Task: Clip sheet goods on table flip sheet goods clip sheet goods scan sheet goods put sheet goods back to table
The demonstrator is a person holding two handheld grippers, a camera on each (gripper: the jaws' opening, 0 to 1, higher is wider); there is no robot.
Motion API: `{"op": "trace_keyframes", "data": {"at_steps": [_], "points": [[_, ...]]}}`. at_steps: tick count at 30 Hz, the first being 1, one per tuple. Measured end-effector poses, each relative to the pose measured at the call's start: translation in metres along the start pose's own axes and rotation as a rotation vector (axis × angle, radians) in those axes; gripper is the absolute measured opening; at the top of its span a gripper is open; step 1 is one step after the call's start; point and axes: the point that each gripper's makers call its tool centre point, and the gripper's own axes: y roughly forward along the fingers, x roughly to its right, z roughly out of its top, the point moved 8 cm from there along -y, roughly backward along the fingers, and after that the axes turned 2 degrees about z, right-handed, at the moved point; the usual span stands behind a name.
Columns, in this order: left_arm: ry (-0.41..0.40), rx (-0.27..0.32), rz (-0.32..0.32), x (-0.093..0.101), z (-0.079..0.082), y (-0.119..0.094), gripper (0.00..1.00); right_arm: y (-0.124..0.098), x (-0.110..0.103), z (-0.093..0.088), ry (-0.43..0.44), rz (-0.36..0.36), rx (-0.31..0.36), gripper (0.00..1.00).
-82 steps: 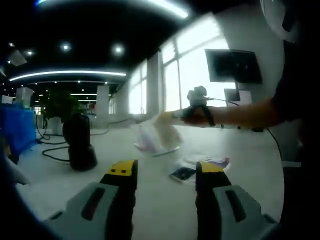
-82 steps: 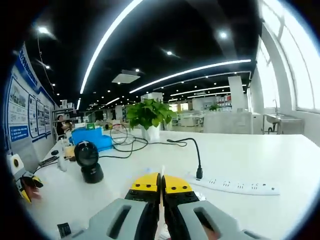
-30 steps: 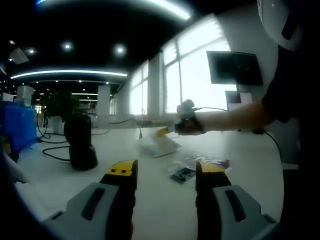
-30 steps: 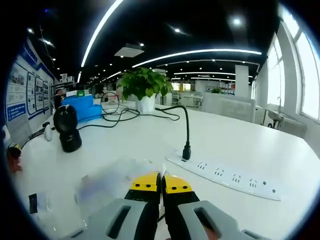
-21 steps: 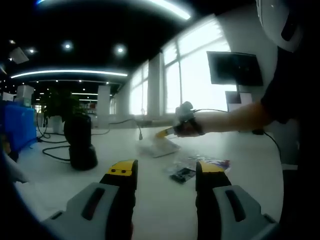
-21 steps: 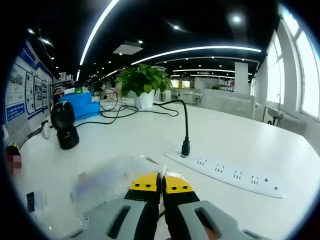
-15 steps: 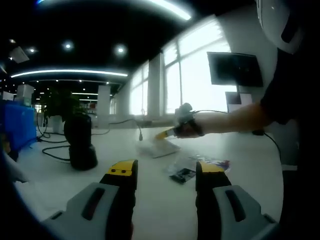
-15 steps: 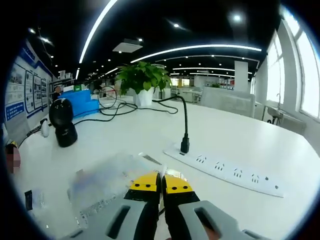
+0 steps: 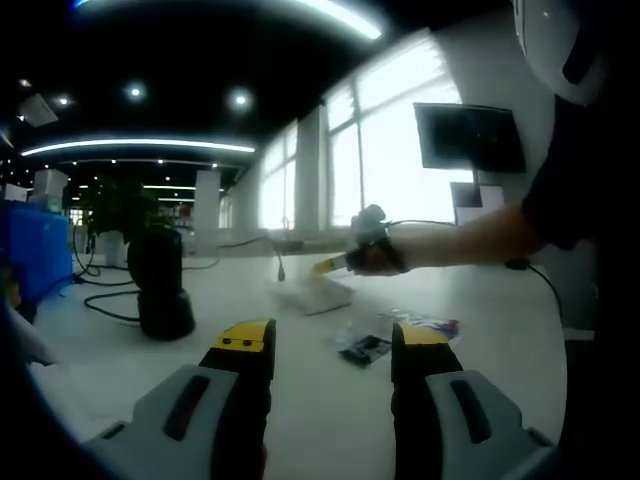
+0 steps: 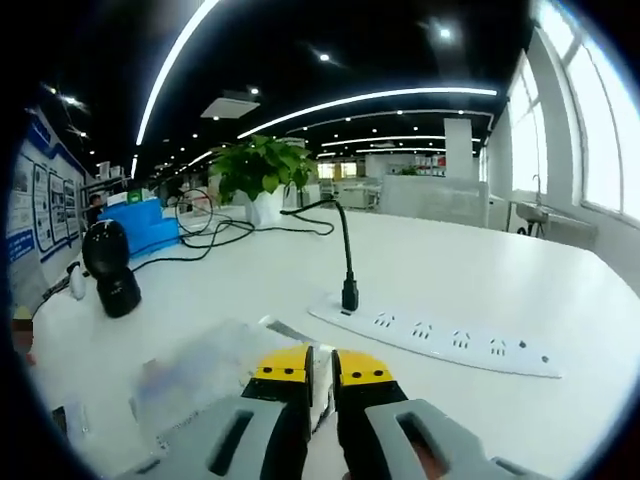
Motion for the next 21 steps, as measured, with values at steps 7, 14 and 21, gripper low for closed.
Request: {"op": "trace_keyframes", "data": {"at_steps": [7,14,21], "points": [[0.004,0.002,-0.005,0.001,0.0,0.0,0.39,-0.024,-0.01,0.021,-0.041,-0.043,0.055,0.11],[0.012,0.004,-0.01,0.002,0.0,-0.001,0.39,-0.029,-0.048,0.037,-0.155,0.042,0.099,0.46],[0.015,0.008,-0.02,0.003,0.001,-0.001,0.39,-0.017,-0.082,0.023,-0.25,0.045,0.06,0.78]]}}
